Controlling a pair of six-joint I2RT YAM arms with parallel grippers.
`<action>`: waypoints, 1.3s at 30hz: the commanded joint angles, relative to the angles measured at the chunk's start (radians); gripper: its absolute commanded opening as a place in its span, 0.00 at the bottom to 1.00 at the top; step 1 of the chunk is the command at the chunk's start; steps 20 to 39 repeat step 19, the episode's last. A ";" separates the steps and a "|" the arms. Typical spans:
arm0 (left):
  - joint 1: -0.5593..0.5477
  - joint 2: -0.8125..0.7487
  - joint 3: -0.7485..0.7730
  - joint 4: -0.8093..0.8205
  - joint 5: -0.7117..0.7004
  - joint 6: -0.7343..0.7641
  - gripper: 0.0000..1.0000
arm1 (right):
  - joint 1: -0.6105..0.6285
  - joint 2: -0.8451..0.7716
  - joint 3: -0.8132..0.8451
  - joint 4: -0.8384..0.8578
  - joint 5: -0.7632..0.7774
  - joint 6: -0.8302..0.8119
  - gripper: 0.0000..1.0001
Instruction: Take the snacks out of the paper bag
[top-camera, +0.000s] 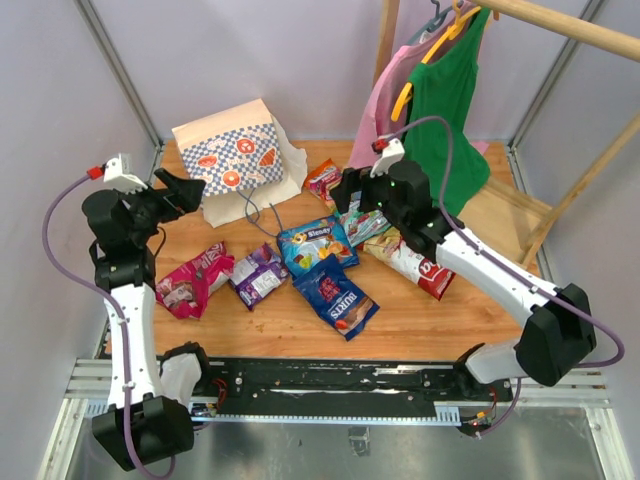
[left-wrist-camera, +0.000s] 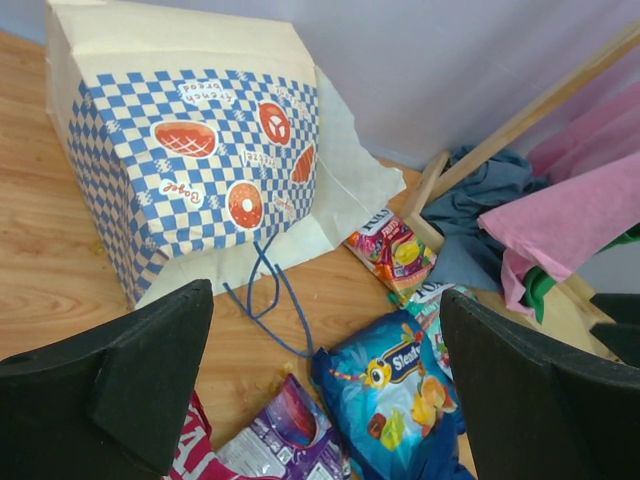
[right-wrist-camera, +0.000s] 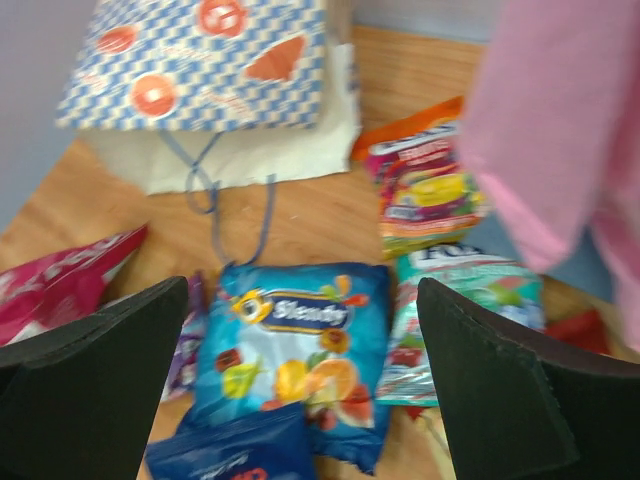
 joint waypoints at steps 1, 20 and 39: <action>0.003 -0.020 -0.004 0.067 0.033 0.030 1.00 | -0.039 -0.034 0.027 0.000 0.210 -0.041 0.98; 0.003 -0.046 0.002 0.048 0.044 0.023 1.00 | -0.038 -0.024 0.037 -0.015 0.159 -0.028 0.98; 0.003 -0.046 0.002 0.048 0.044 0.023 1.00 | -0.038 -0.024 0.037 -0.015 0.159 -0.028 0.98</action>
